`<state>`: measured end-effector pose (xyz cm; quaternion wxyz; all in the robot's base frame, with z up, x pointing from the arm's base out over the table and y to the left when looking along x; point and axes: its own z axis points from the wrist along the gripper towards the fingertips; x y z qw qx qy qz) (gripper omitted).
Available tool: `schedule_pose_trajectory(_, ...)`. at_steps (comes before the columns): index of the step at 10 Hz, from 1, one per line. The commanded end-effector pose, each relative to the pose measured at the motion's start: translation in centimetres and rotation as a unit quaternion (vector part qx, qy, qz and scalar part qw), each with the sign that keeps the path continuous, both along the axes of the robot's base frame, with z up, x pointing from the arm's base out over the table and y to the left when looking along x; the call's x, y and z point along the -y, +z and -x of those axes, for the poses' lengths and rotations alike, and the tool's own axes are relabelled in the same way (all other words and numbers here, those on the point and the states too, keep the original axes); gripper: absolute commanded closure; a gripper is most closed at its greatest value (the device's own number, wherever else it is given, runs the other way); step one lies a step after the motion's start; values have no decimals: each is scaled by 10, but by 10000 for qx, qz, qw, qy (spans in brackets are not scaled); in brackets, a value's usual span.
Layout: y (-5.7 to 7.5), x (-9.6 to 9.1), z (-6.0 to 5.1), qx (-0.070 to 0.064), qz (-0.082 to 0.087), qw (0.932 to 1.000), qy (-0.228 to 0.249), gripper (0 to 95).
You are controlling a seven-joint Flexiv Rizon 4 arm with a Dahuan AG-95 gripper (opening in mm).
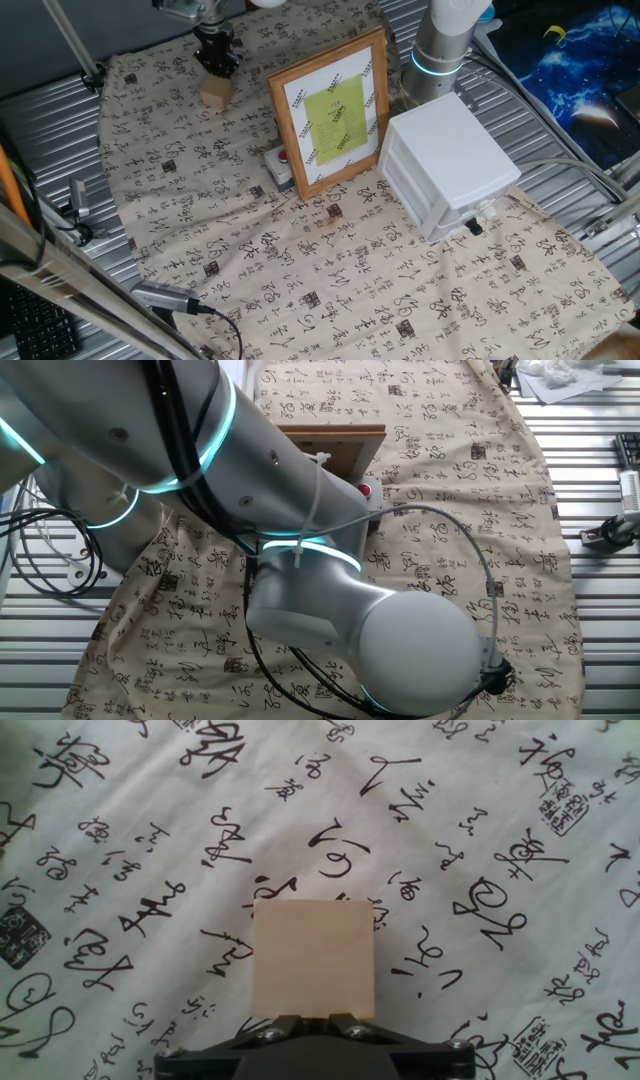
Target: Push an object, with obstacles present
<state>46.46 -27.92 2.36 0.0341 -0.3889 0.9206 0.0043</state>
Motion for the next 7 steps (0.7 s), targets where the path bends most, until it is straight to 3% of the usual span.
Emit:
schedule_pose_trajectory(1,0,0,-1,-8,6,10000,36,950)
schedule_pose_trajectory(5,11,-11,-24,-51,62,9999,74,950)
schedule_pose_trajectory(7,8,-19,-32,-57,64,9999,60,950)
